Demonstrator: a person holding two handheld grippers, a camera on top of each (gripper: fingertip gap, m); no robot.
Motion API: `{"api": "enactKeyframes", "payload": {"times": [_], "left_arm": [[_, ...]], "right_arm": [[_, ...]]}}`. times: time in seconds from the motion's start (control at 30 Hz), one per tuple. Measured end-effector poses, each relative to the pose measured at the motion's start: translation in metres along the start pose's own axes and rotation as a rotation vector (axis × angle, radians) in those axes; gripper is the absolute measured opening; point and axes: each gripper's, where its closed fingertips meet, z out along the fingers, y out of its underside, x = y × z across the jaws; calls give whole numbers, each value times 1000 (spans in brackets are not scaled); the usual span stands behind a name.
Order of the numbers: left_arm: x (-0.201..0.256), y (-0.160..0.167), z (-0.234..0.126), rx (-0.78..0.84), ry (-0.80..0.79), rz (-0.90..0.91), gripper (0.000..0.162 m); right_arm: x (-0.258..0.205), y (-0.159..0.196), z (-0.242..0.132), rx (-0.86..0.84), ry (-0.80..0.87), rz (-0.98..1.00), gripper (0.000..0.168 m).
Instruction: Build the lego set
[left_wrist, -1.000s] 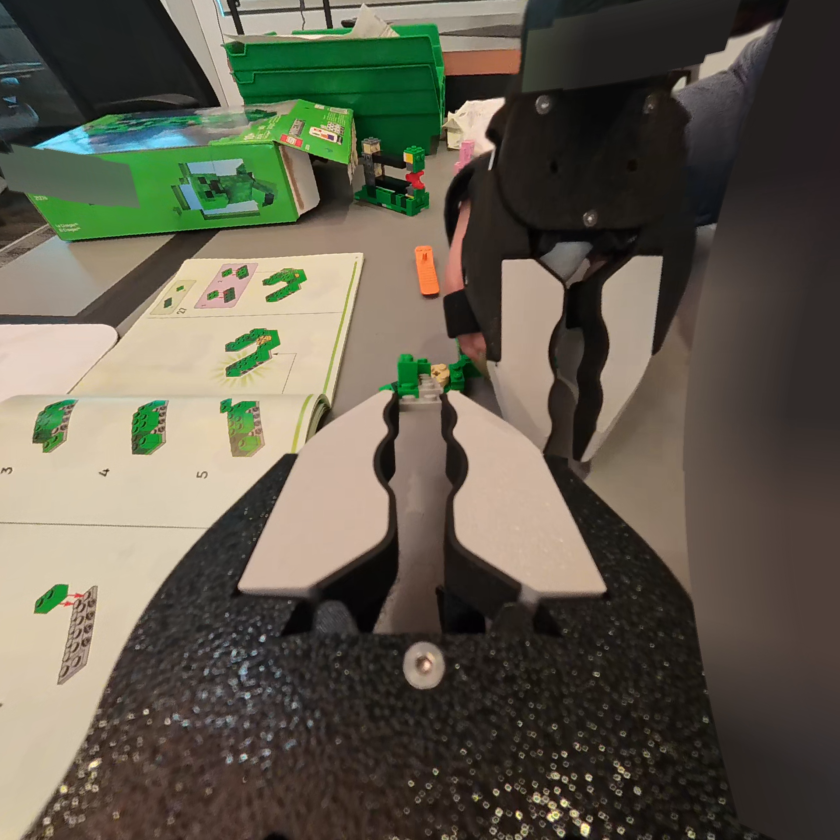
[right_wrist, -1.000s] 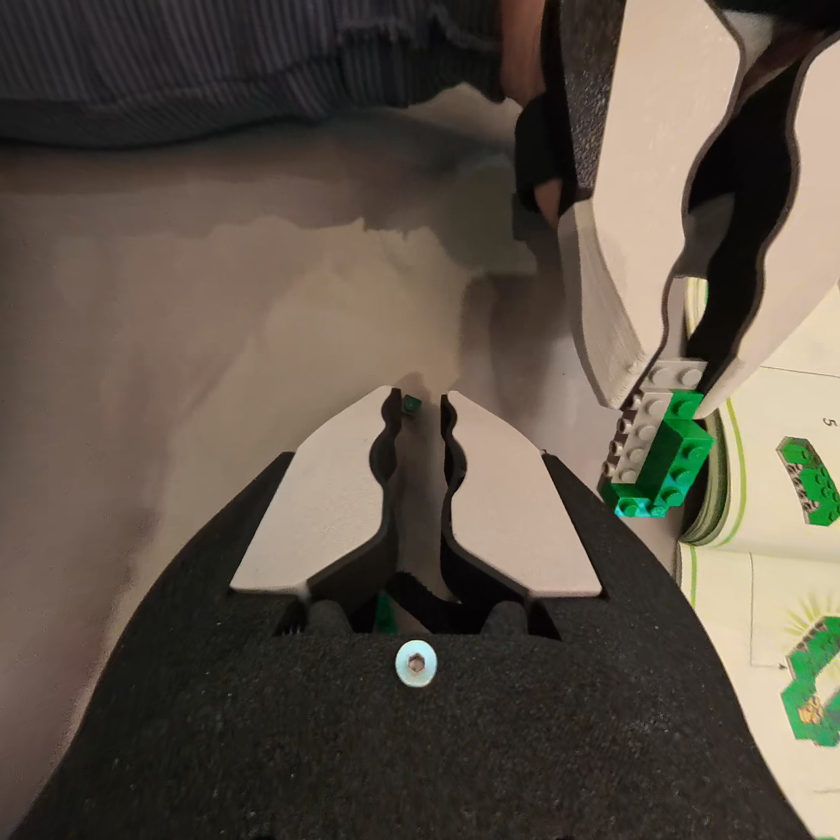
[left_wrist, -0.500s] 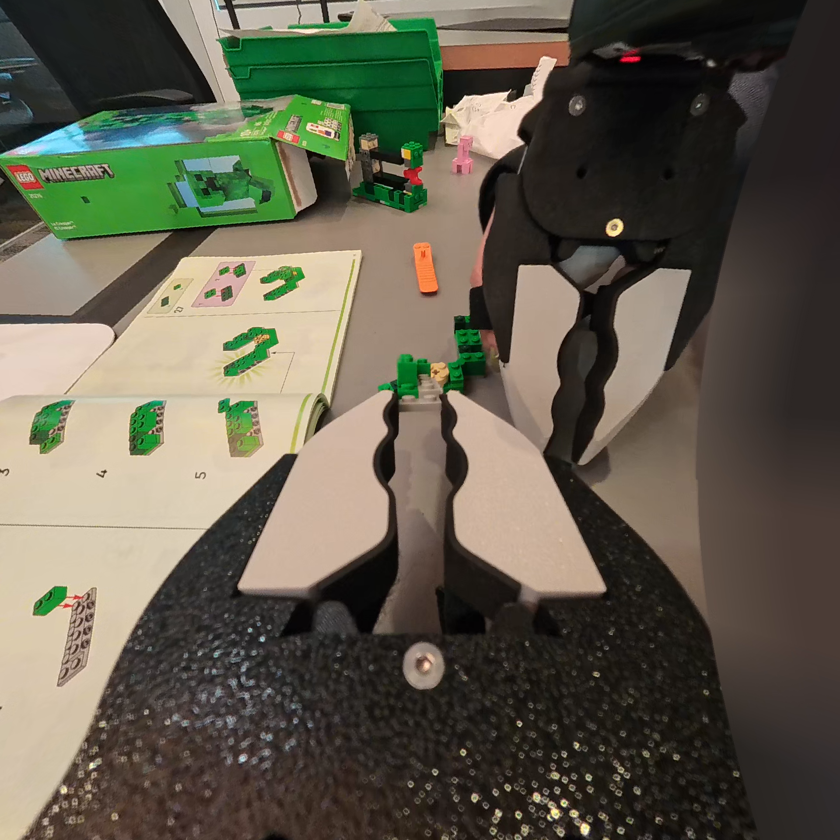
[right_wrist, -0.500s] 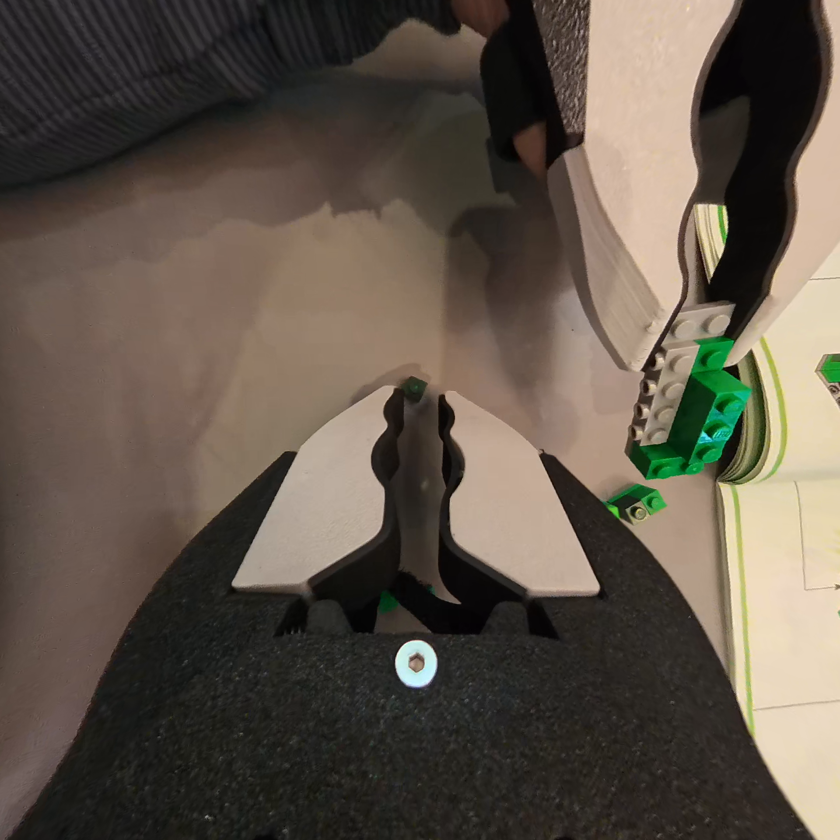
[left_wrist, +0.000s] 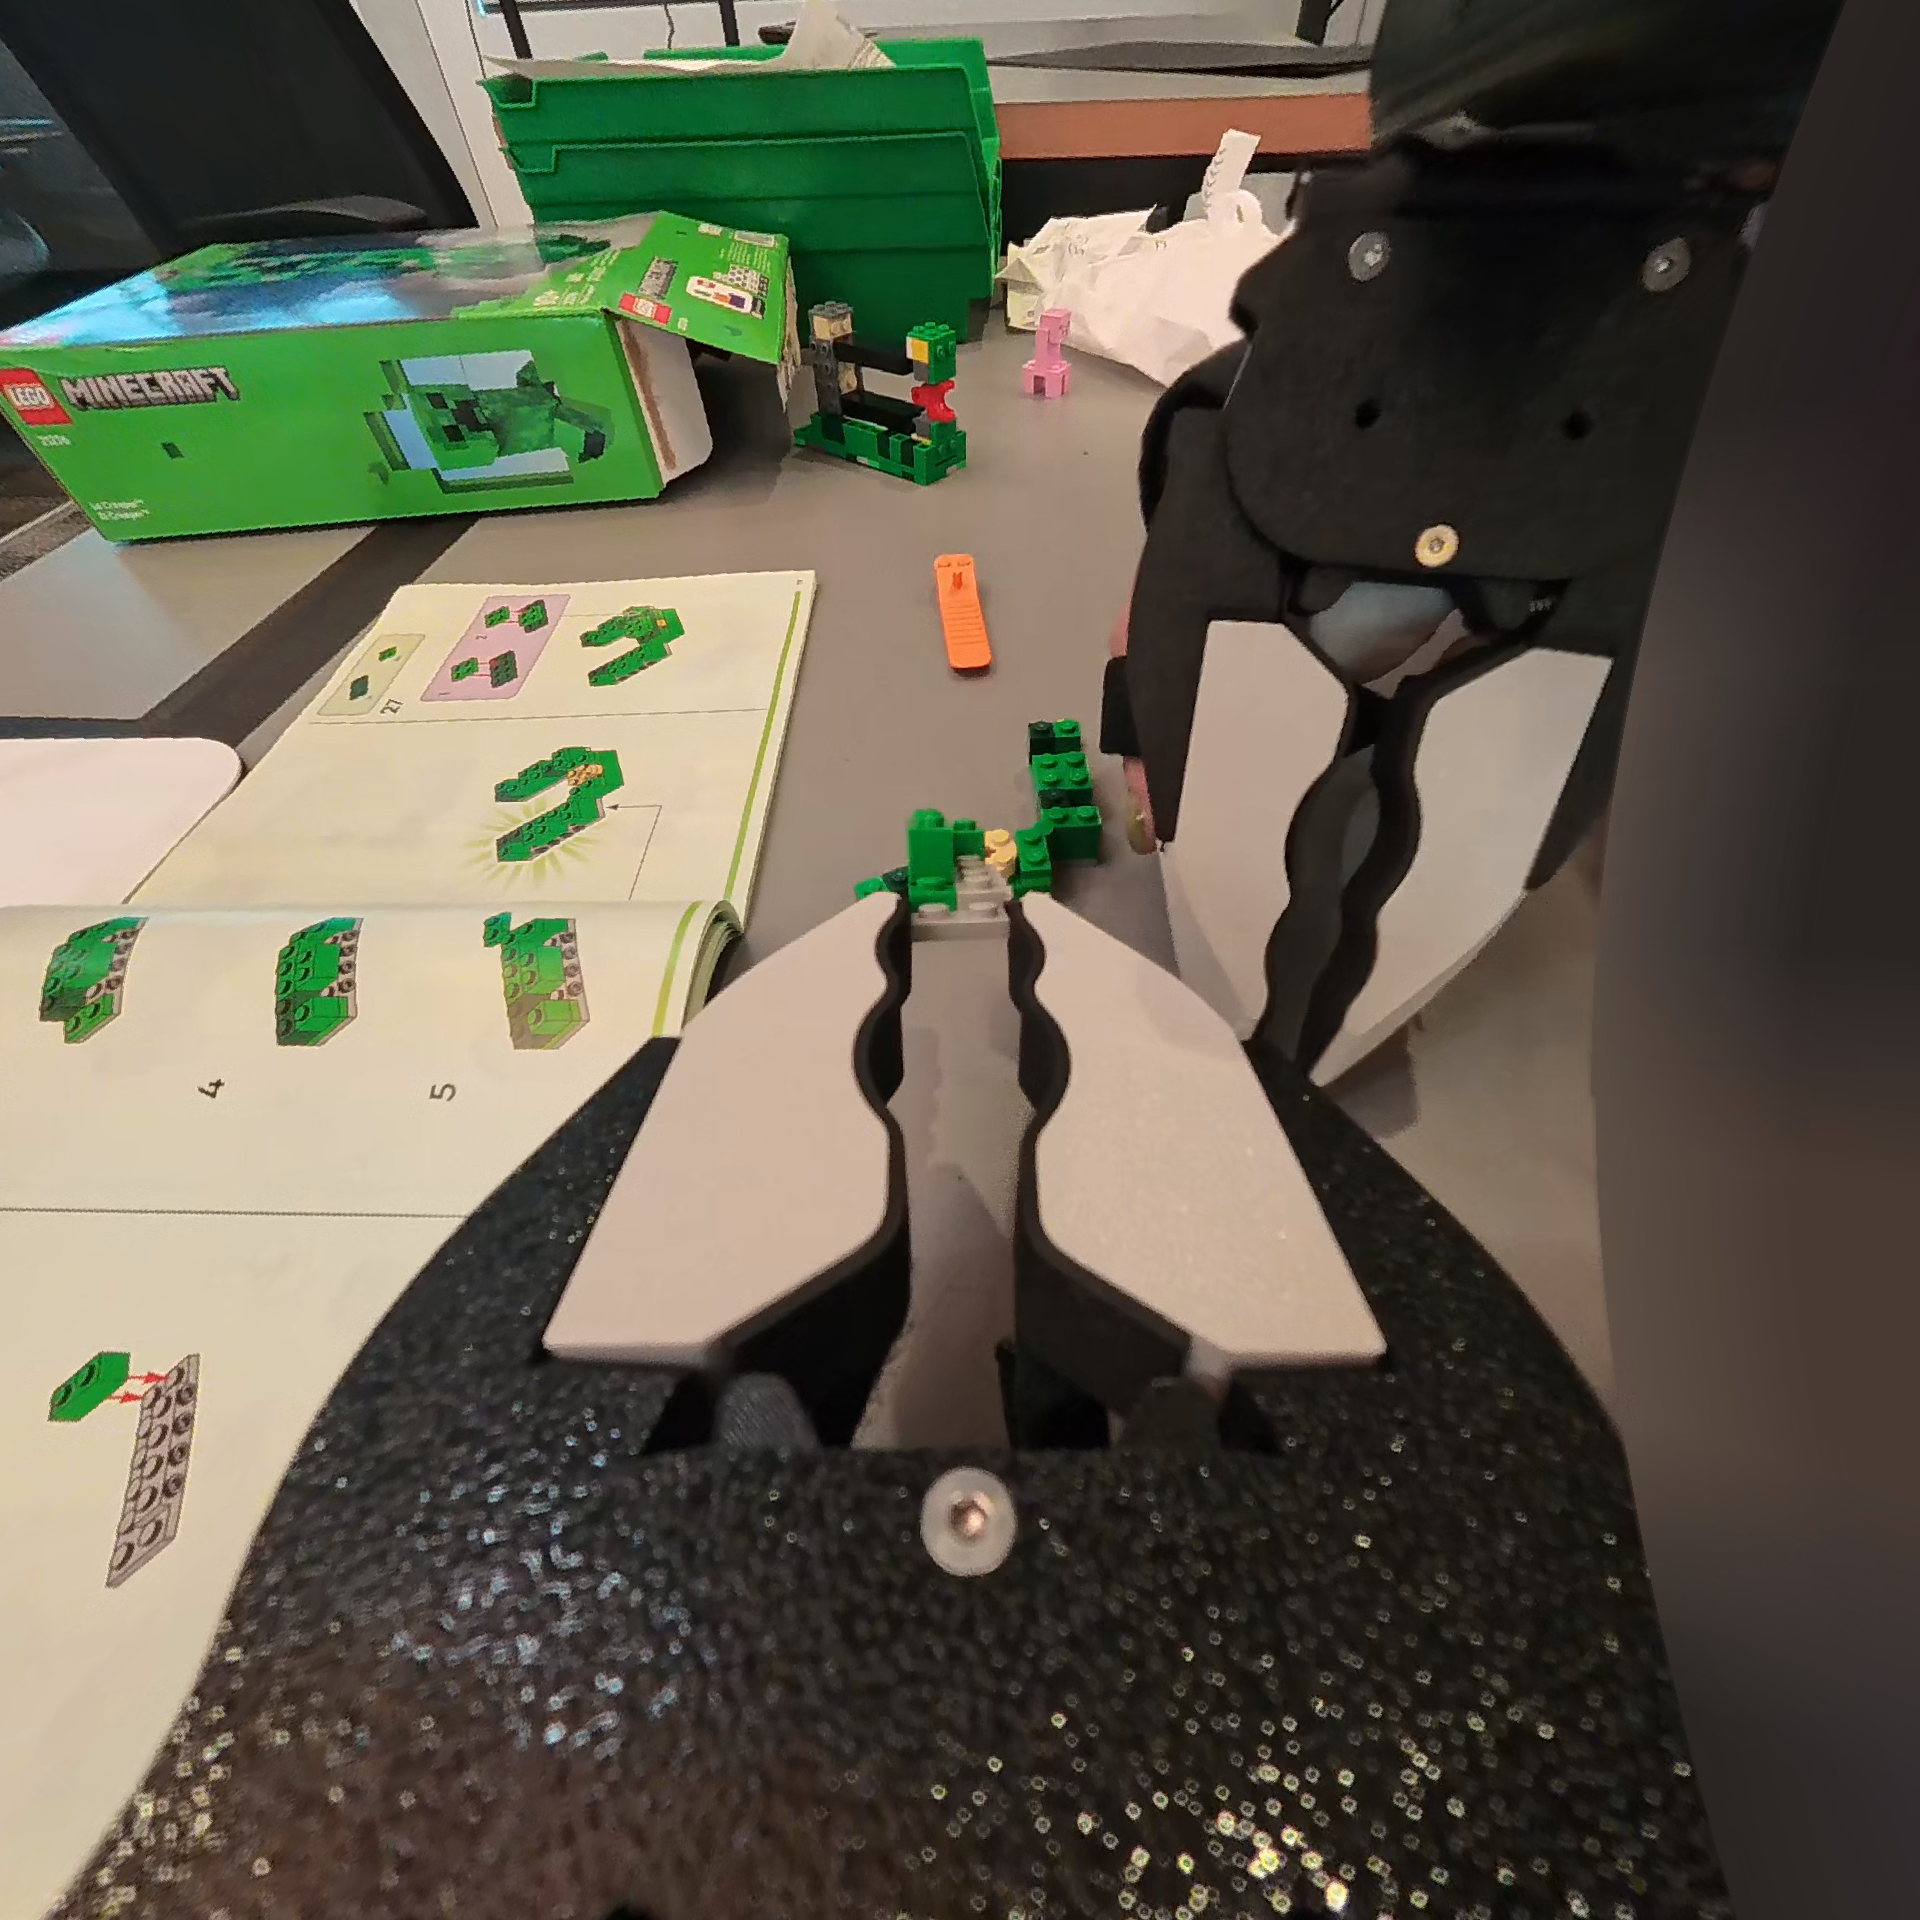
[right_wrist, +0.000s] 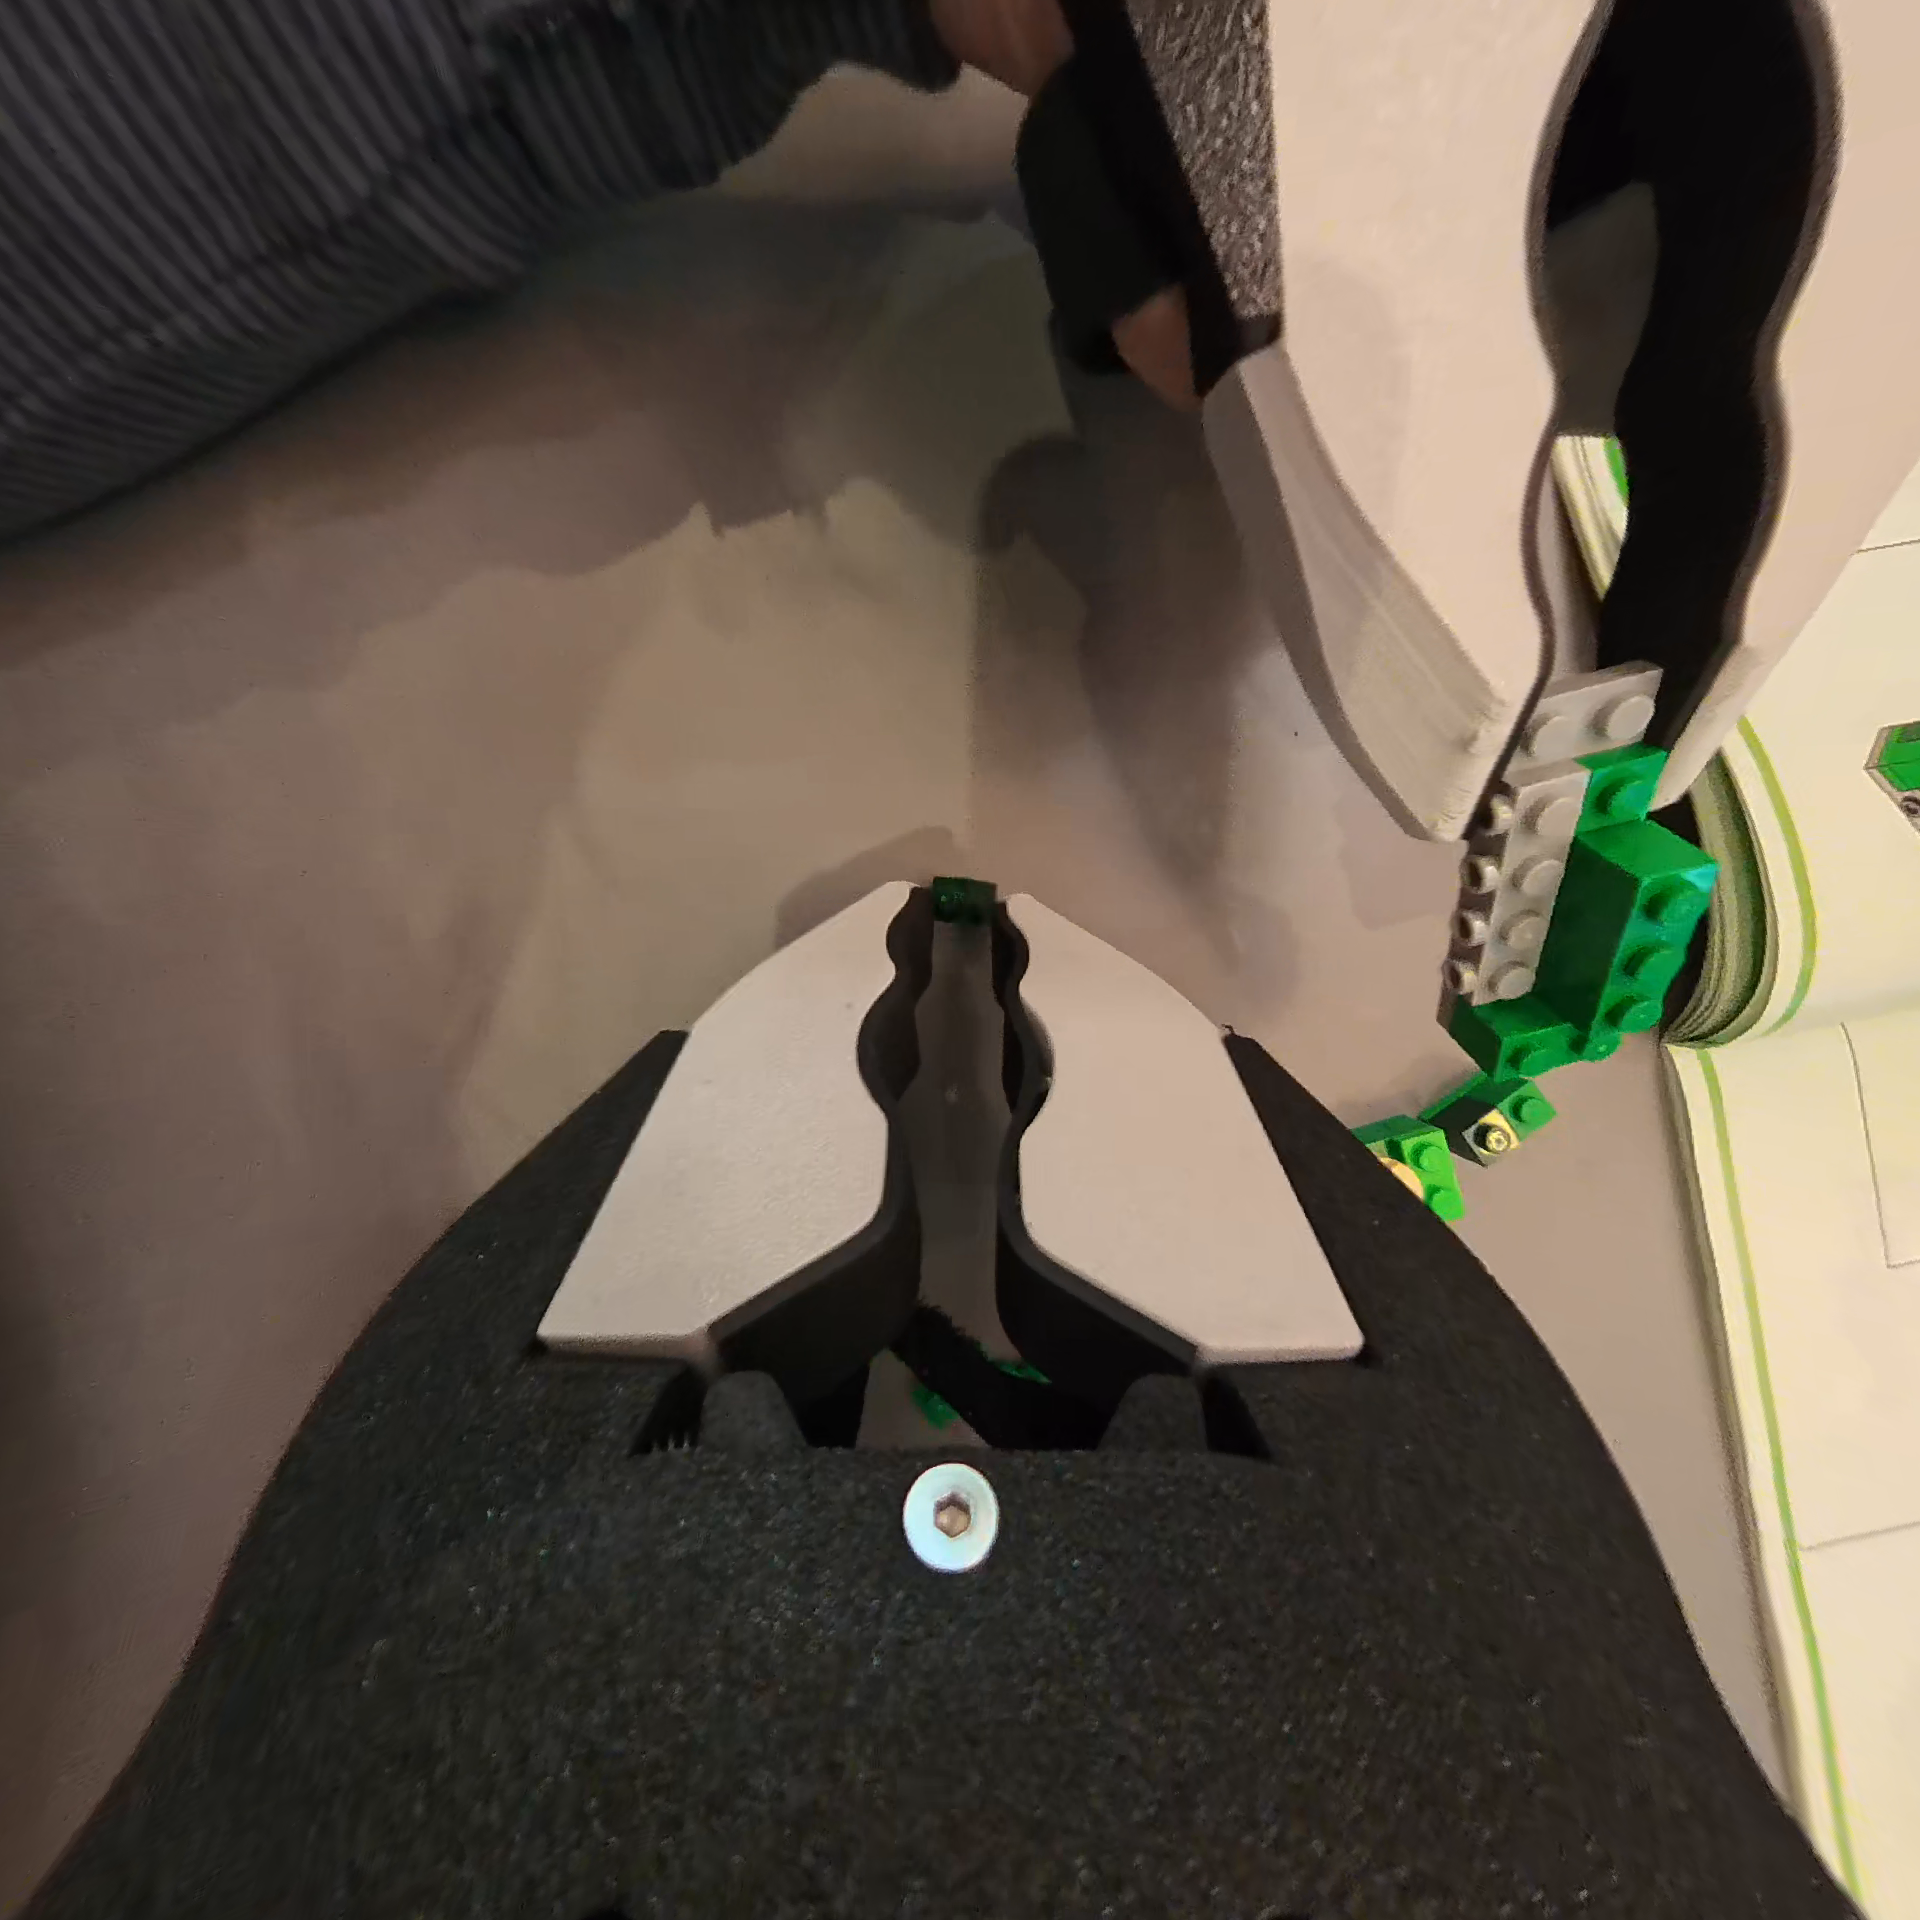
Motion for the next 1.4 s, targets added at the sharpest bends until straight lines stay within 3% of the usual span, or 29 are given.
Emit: {"api": "enactKeyframes", "payload": {"times": [0.67,0.93,1.27,1.4], "left_arm": [[2,1,2,-3,14,-5,17],[2,1,2,-3,20,-6,17],[3,0,2,-1,28,-8,17],[3,0,2,0,28,-9,17]], "right_arm": [[4,3,-4,38,-35,22,14],[4,-3,-5,48,46,-191,10],[8,-2,-1,12,28,-280,14],[6,0,2,3,11,-285,8]]}}
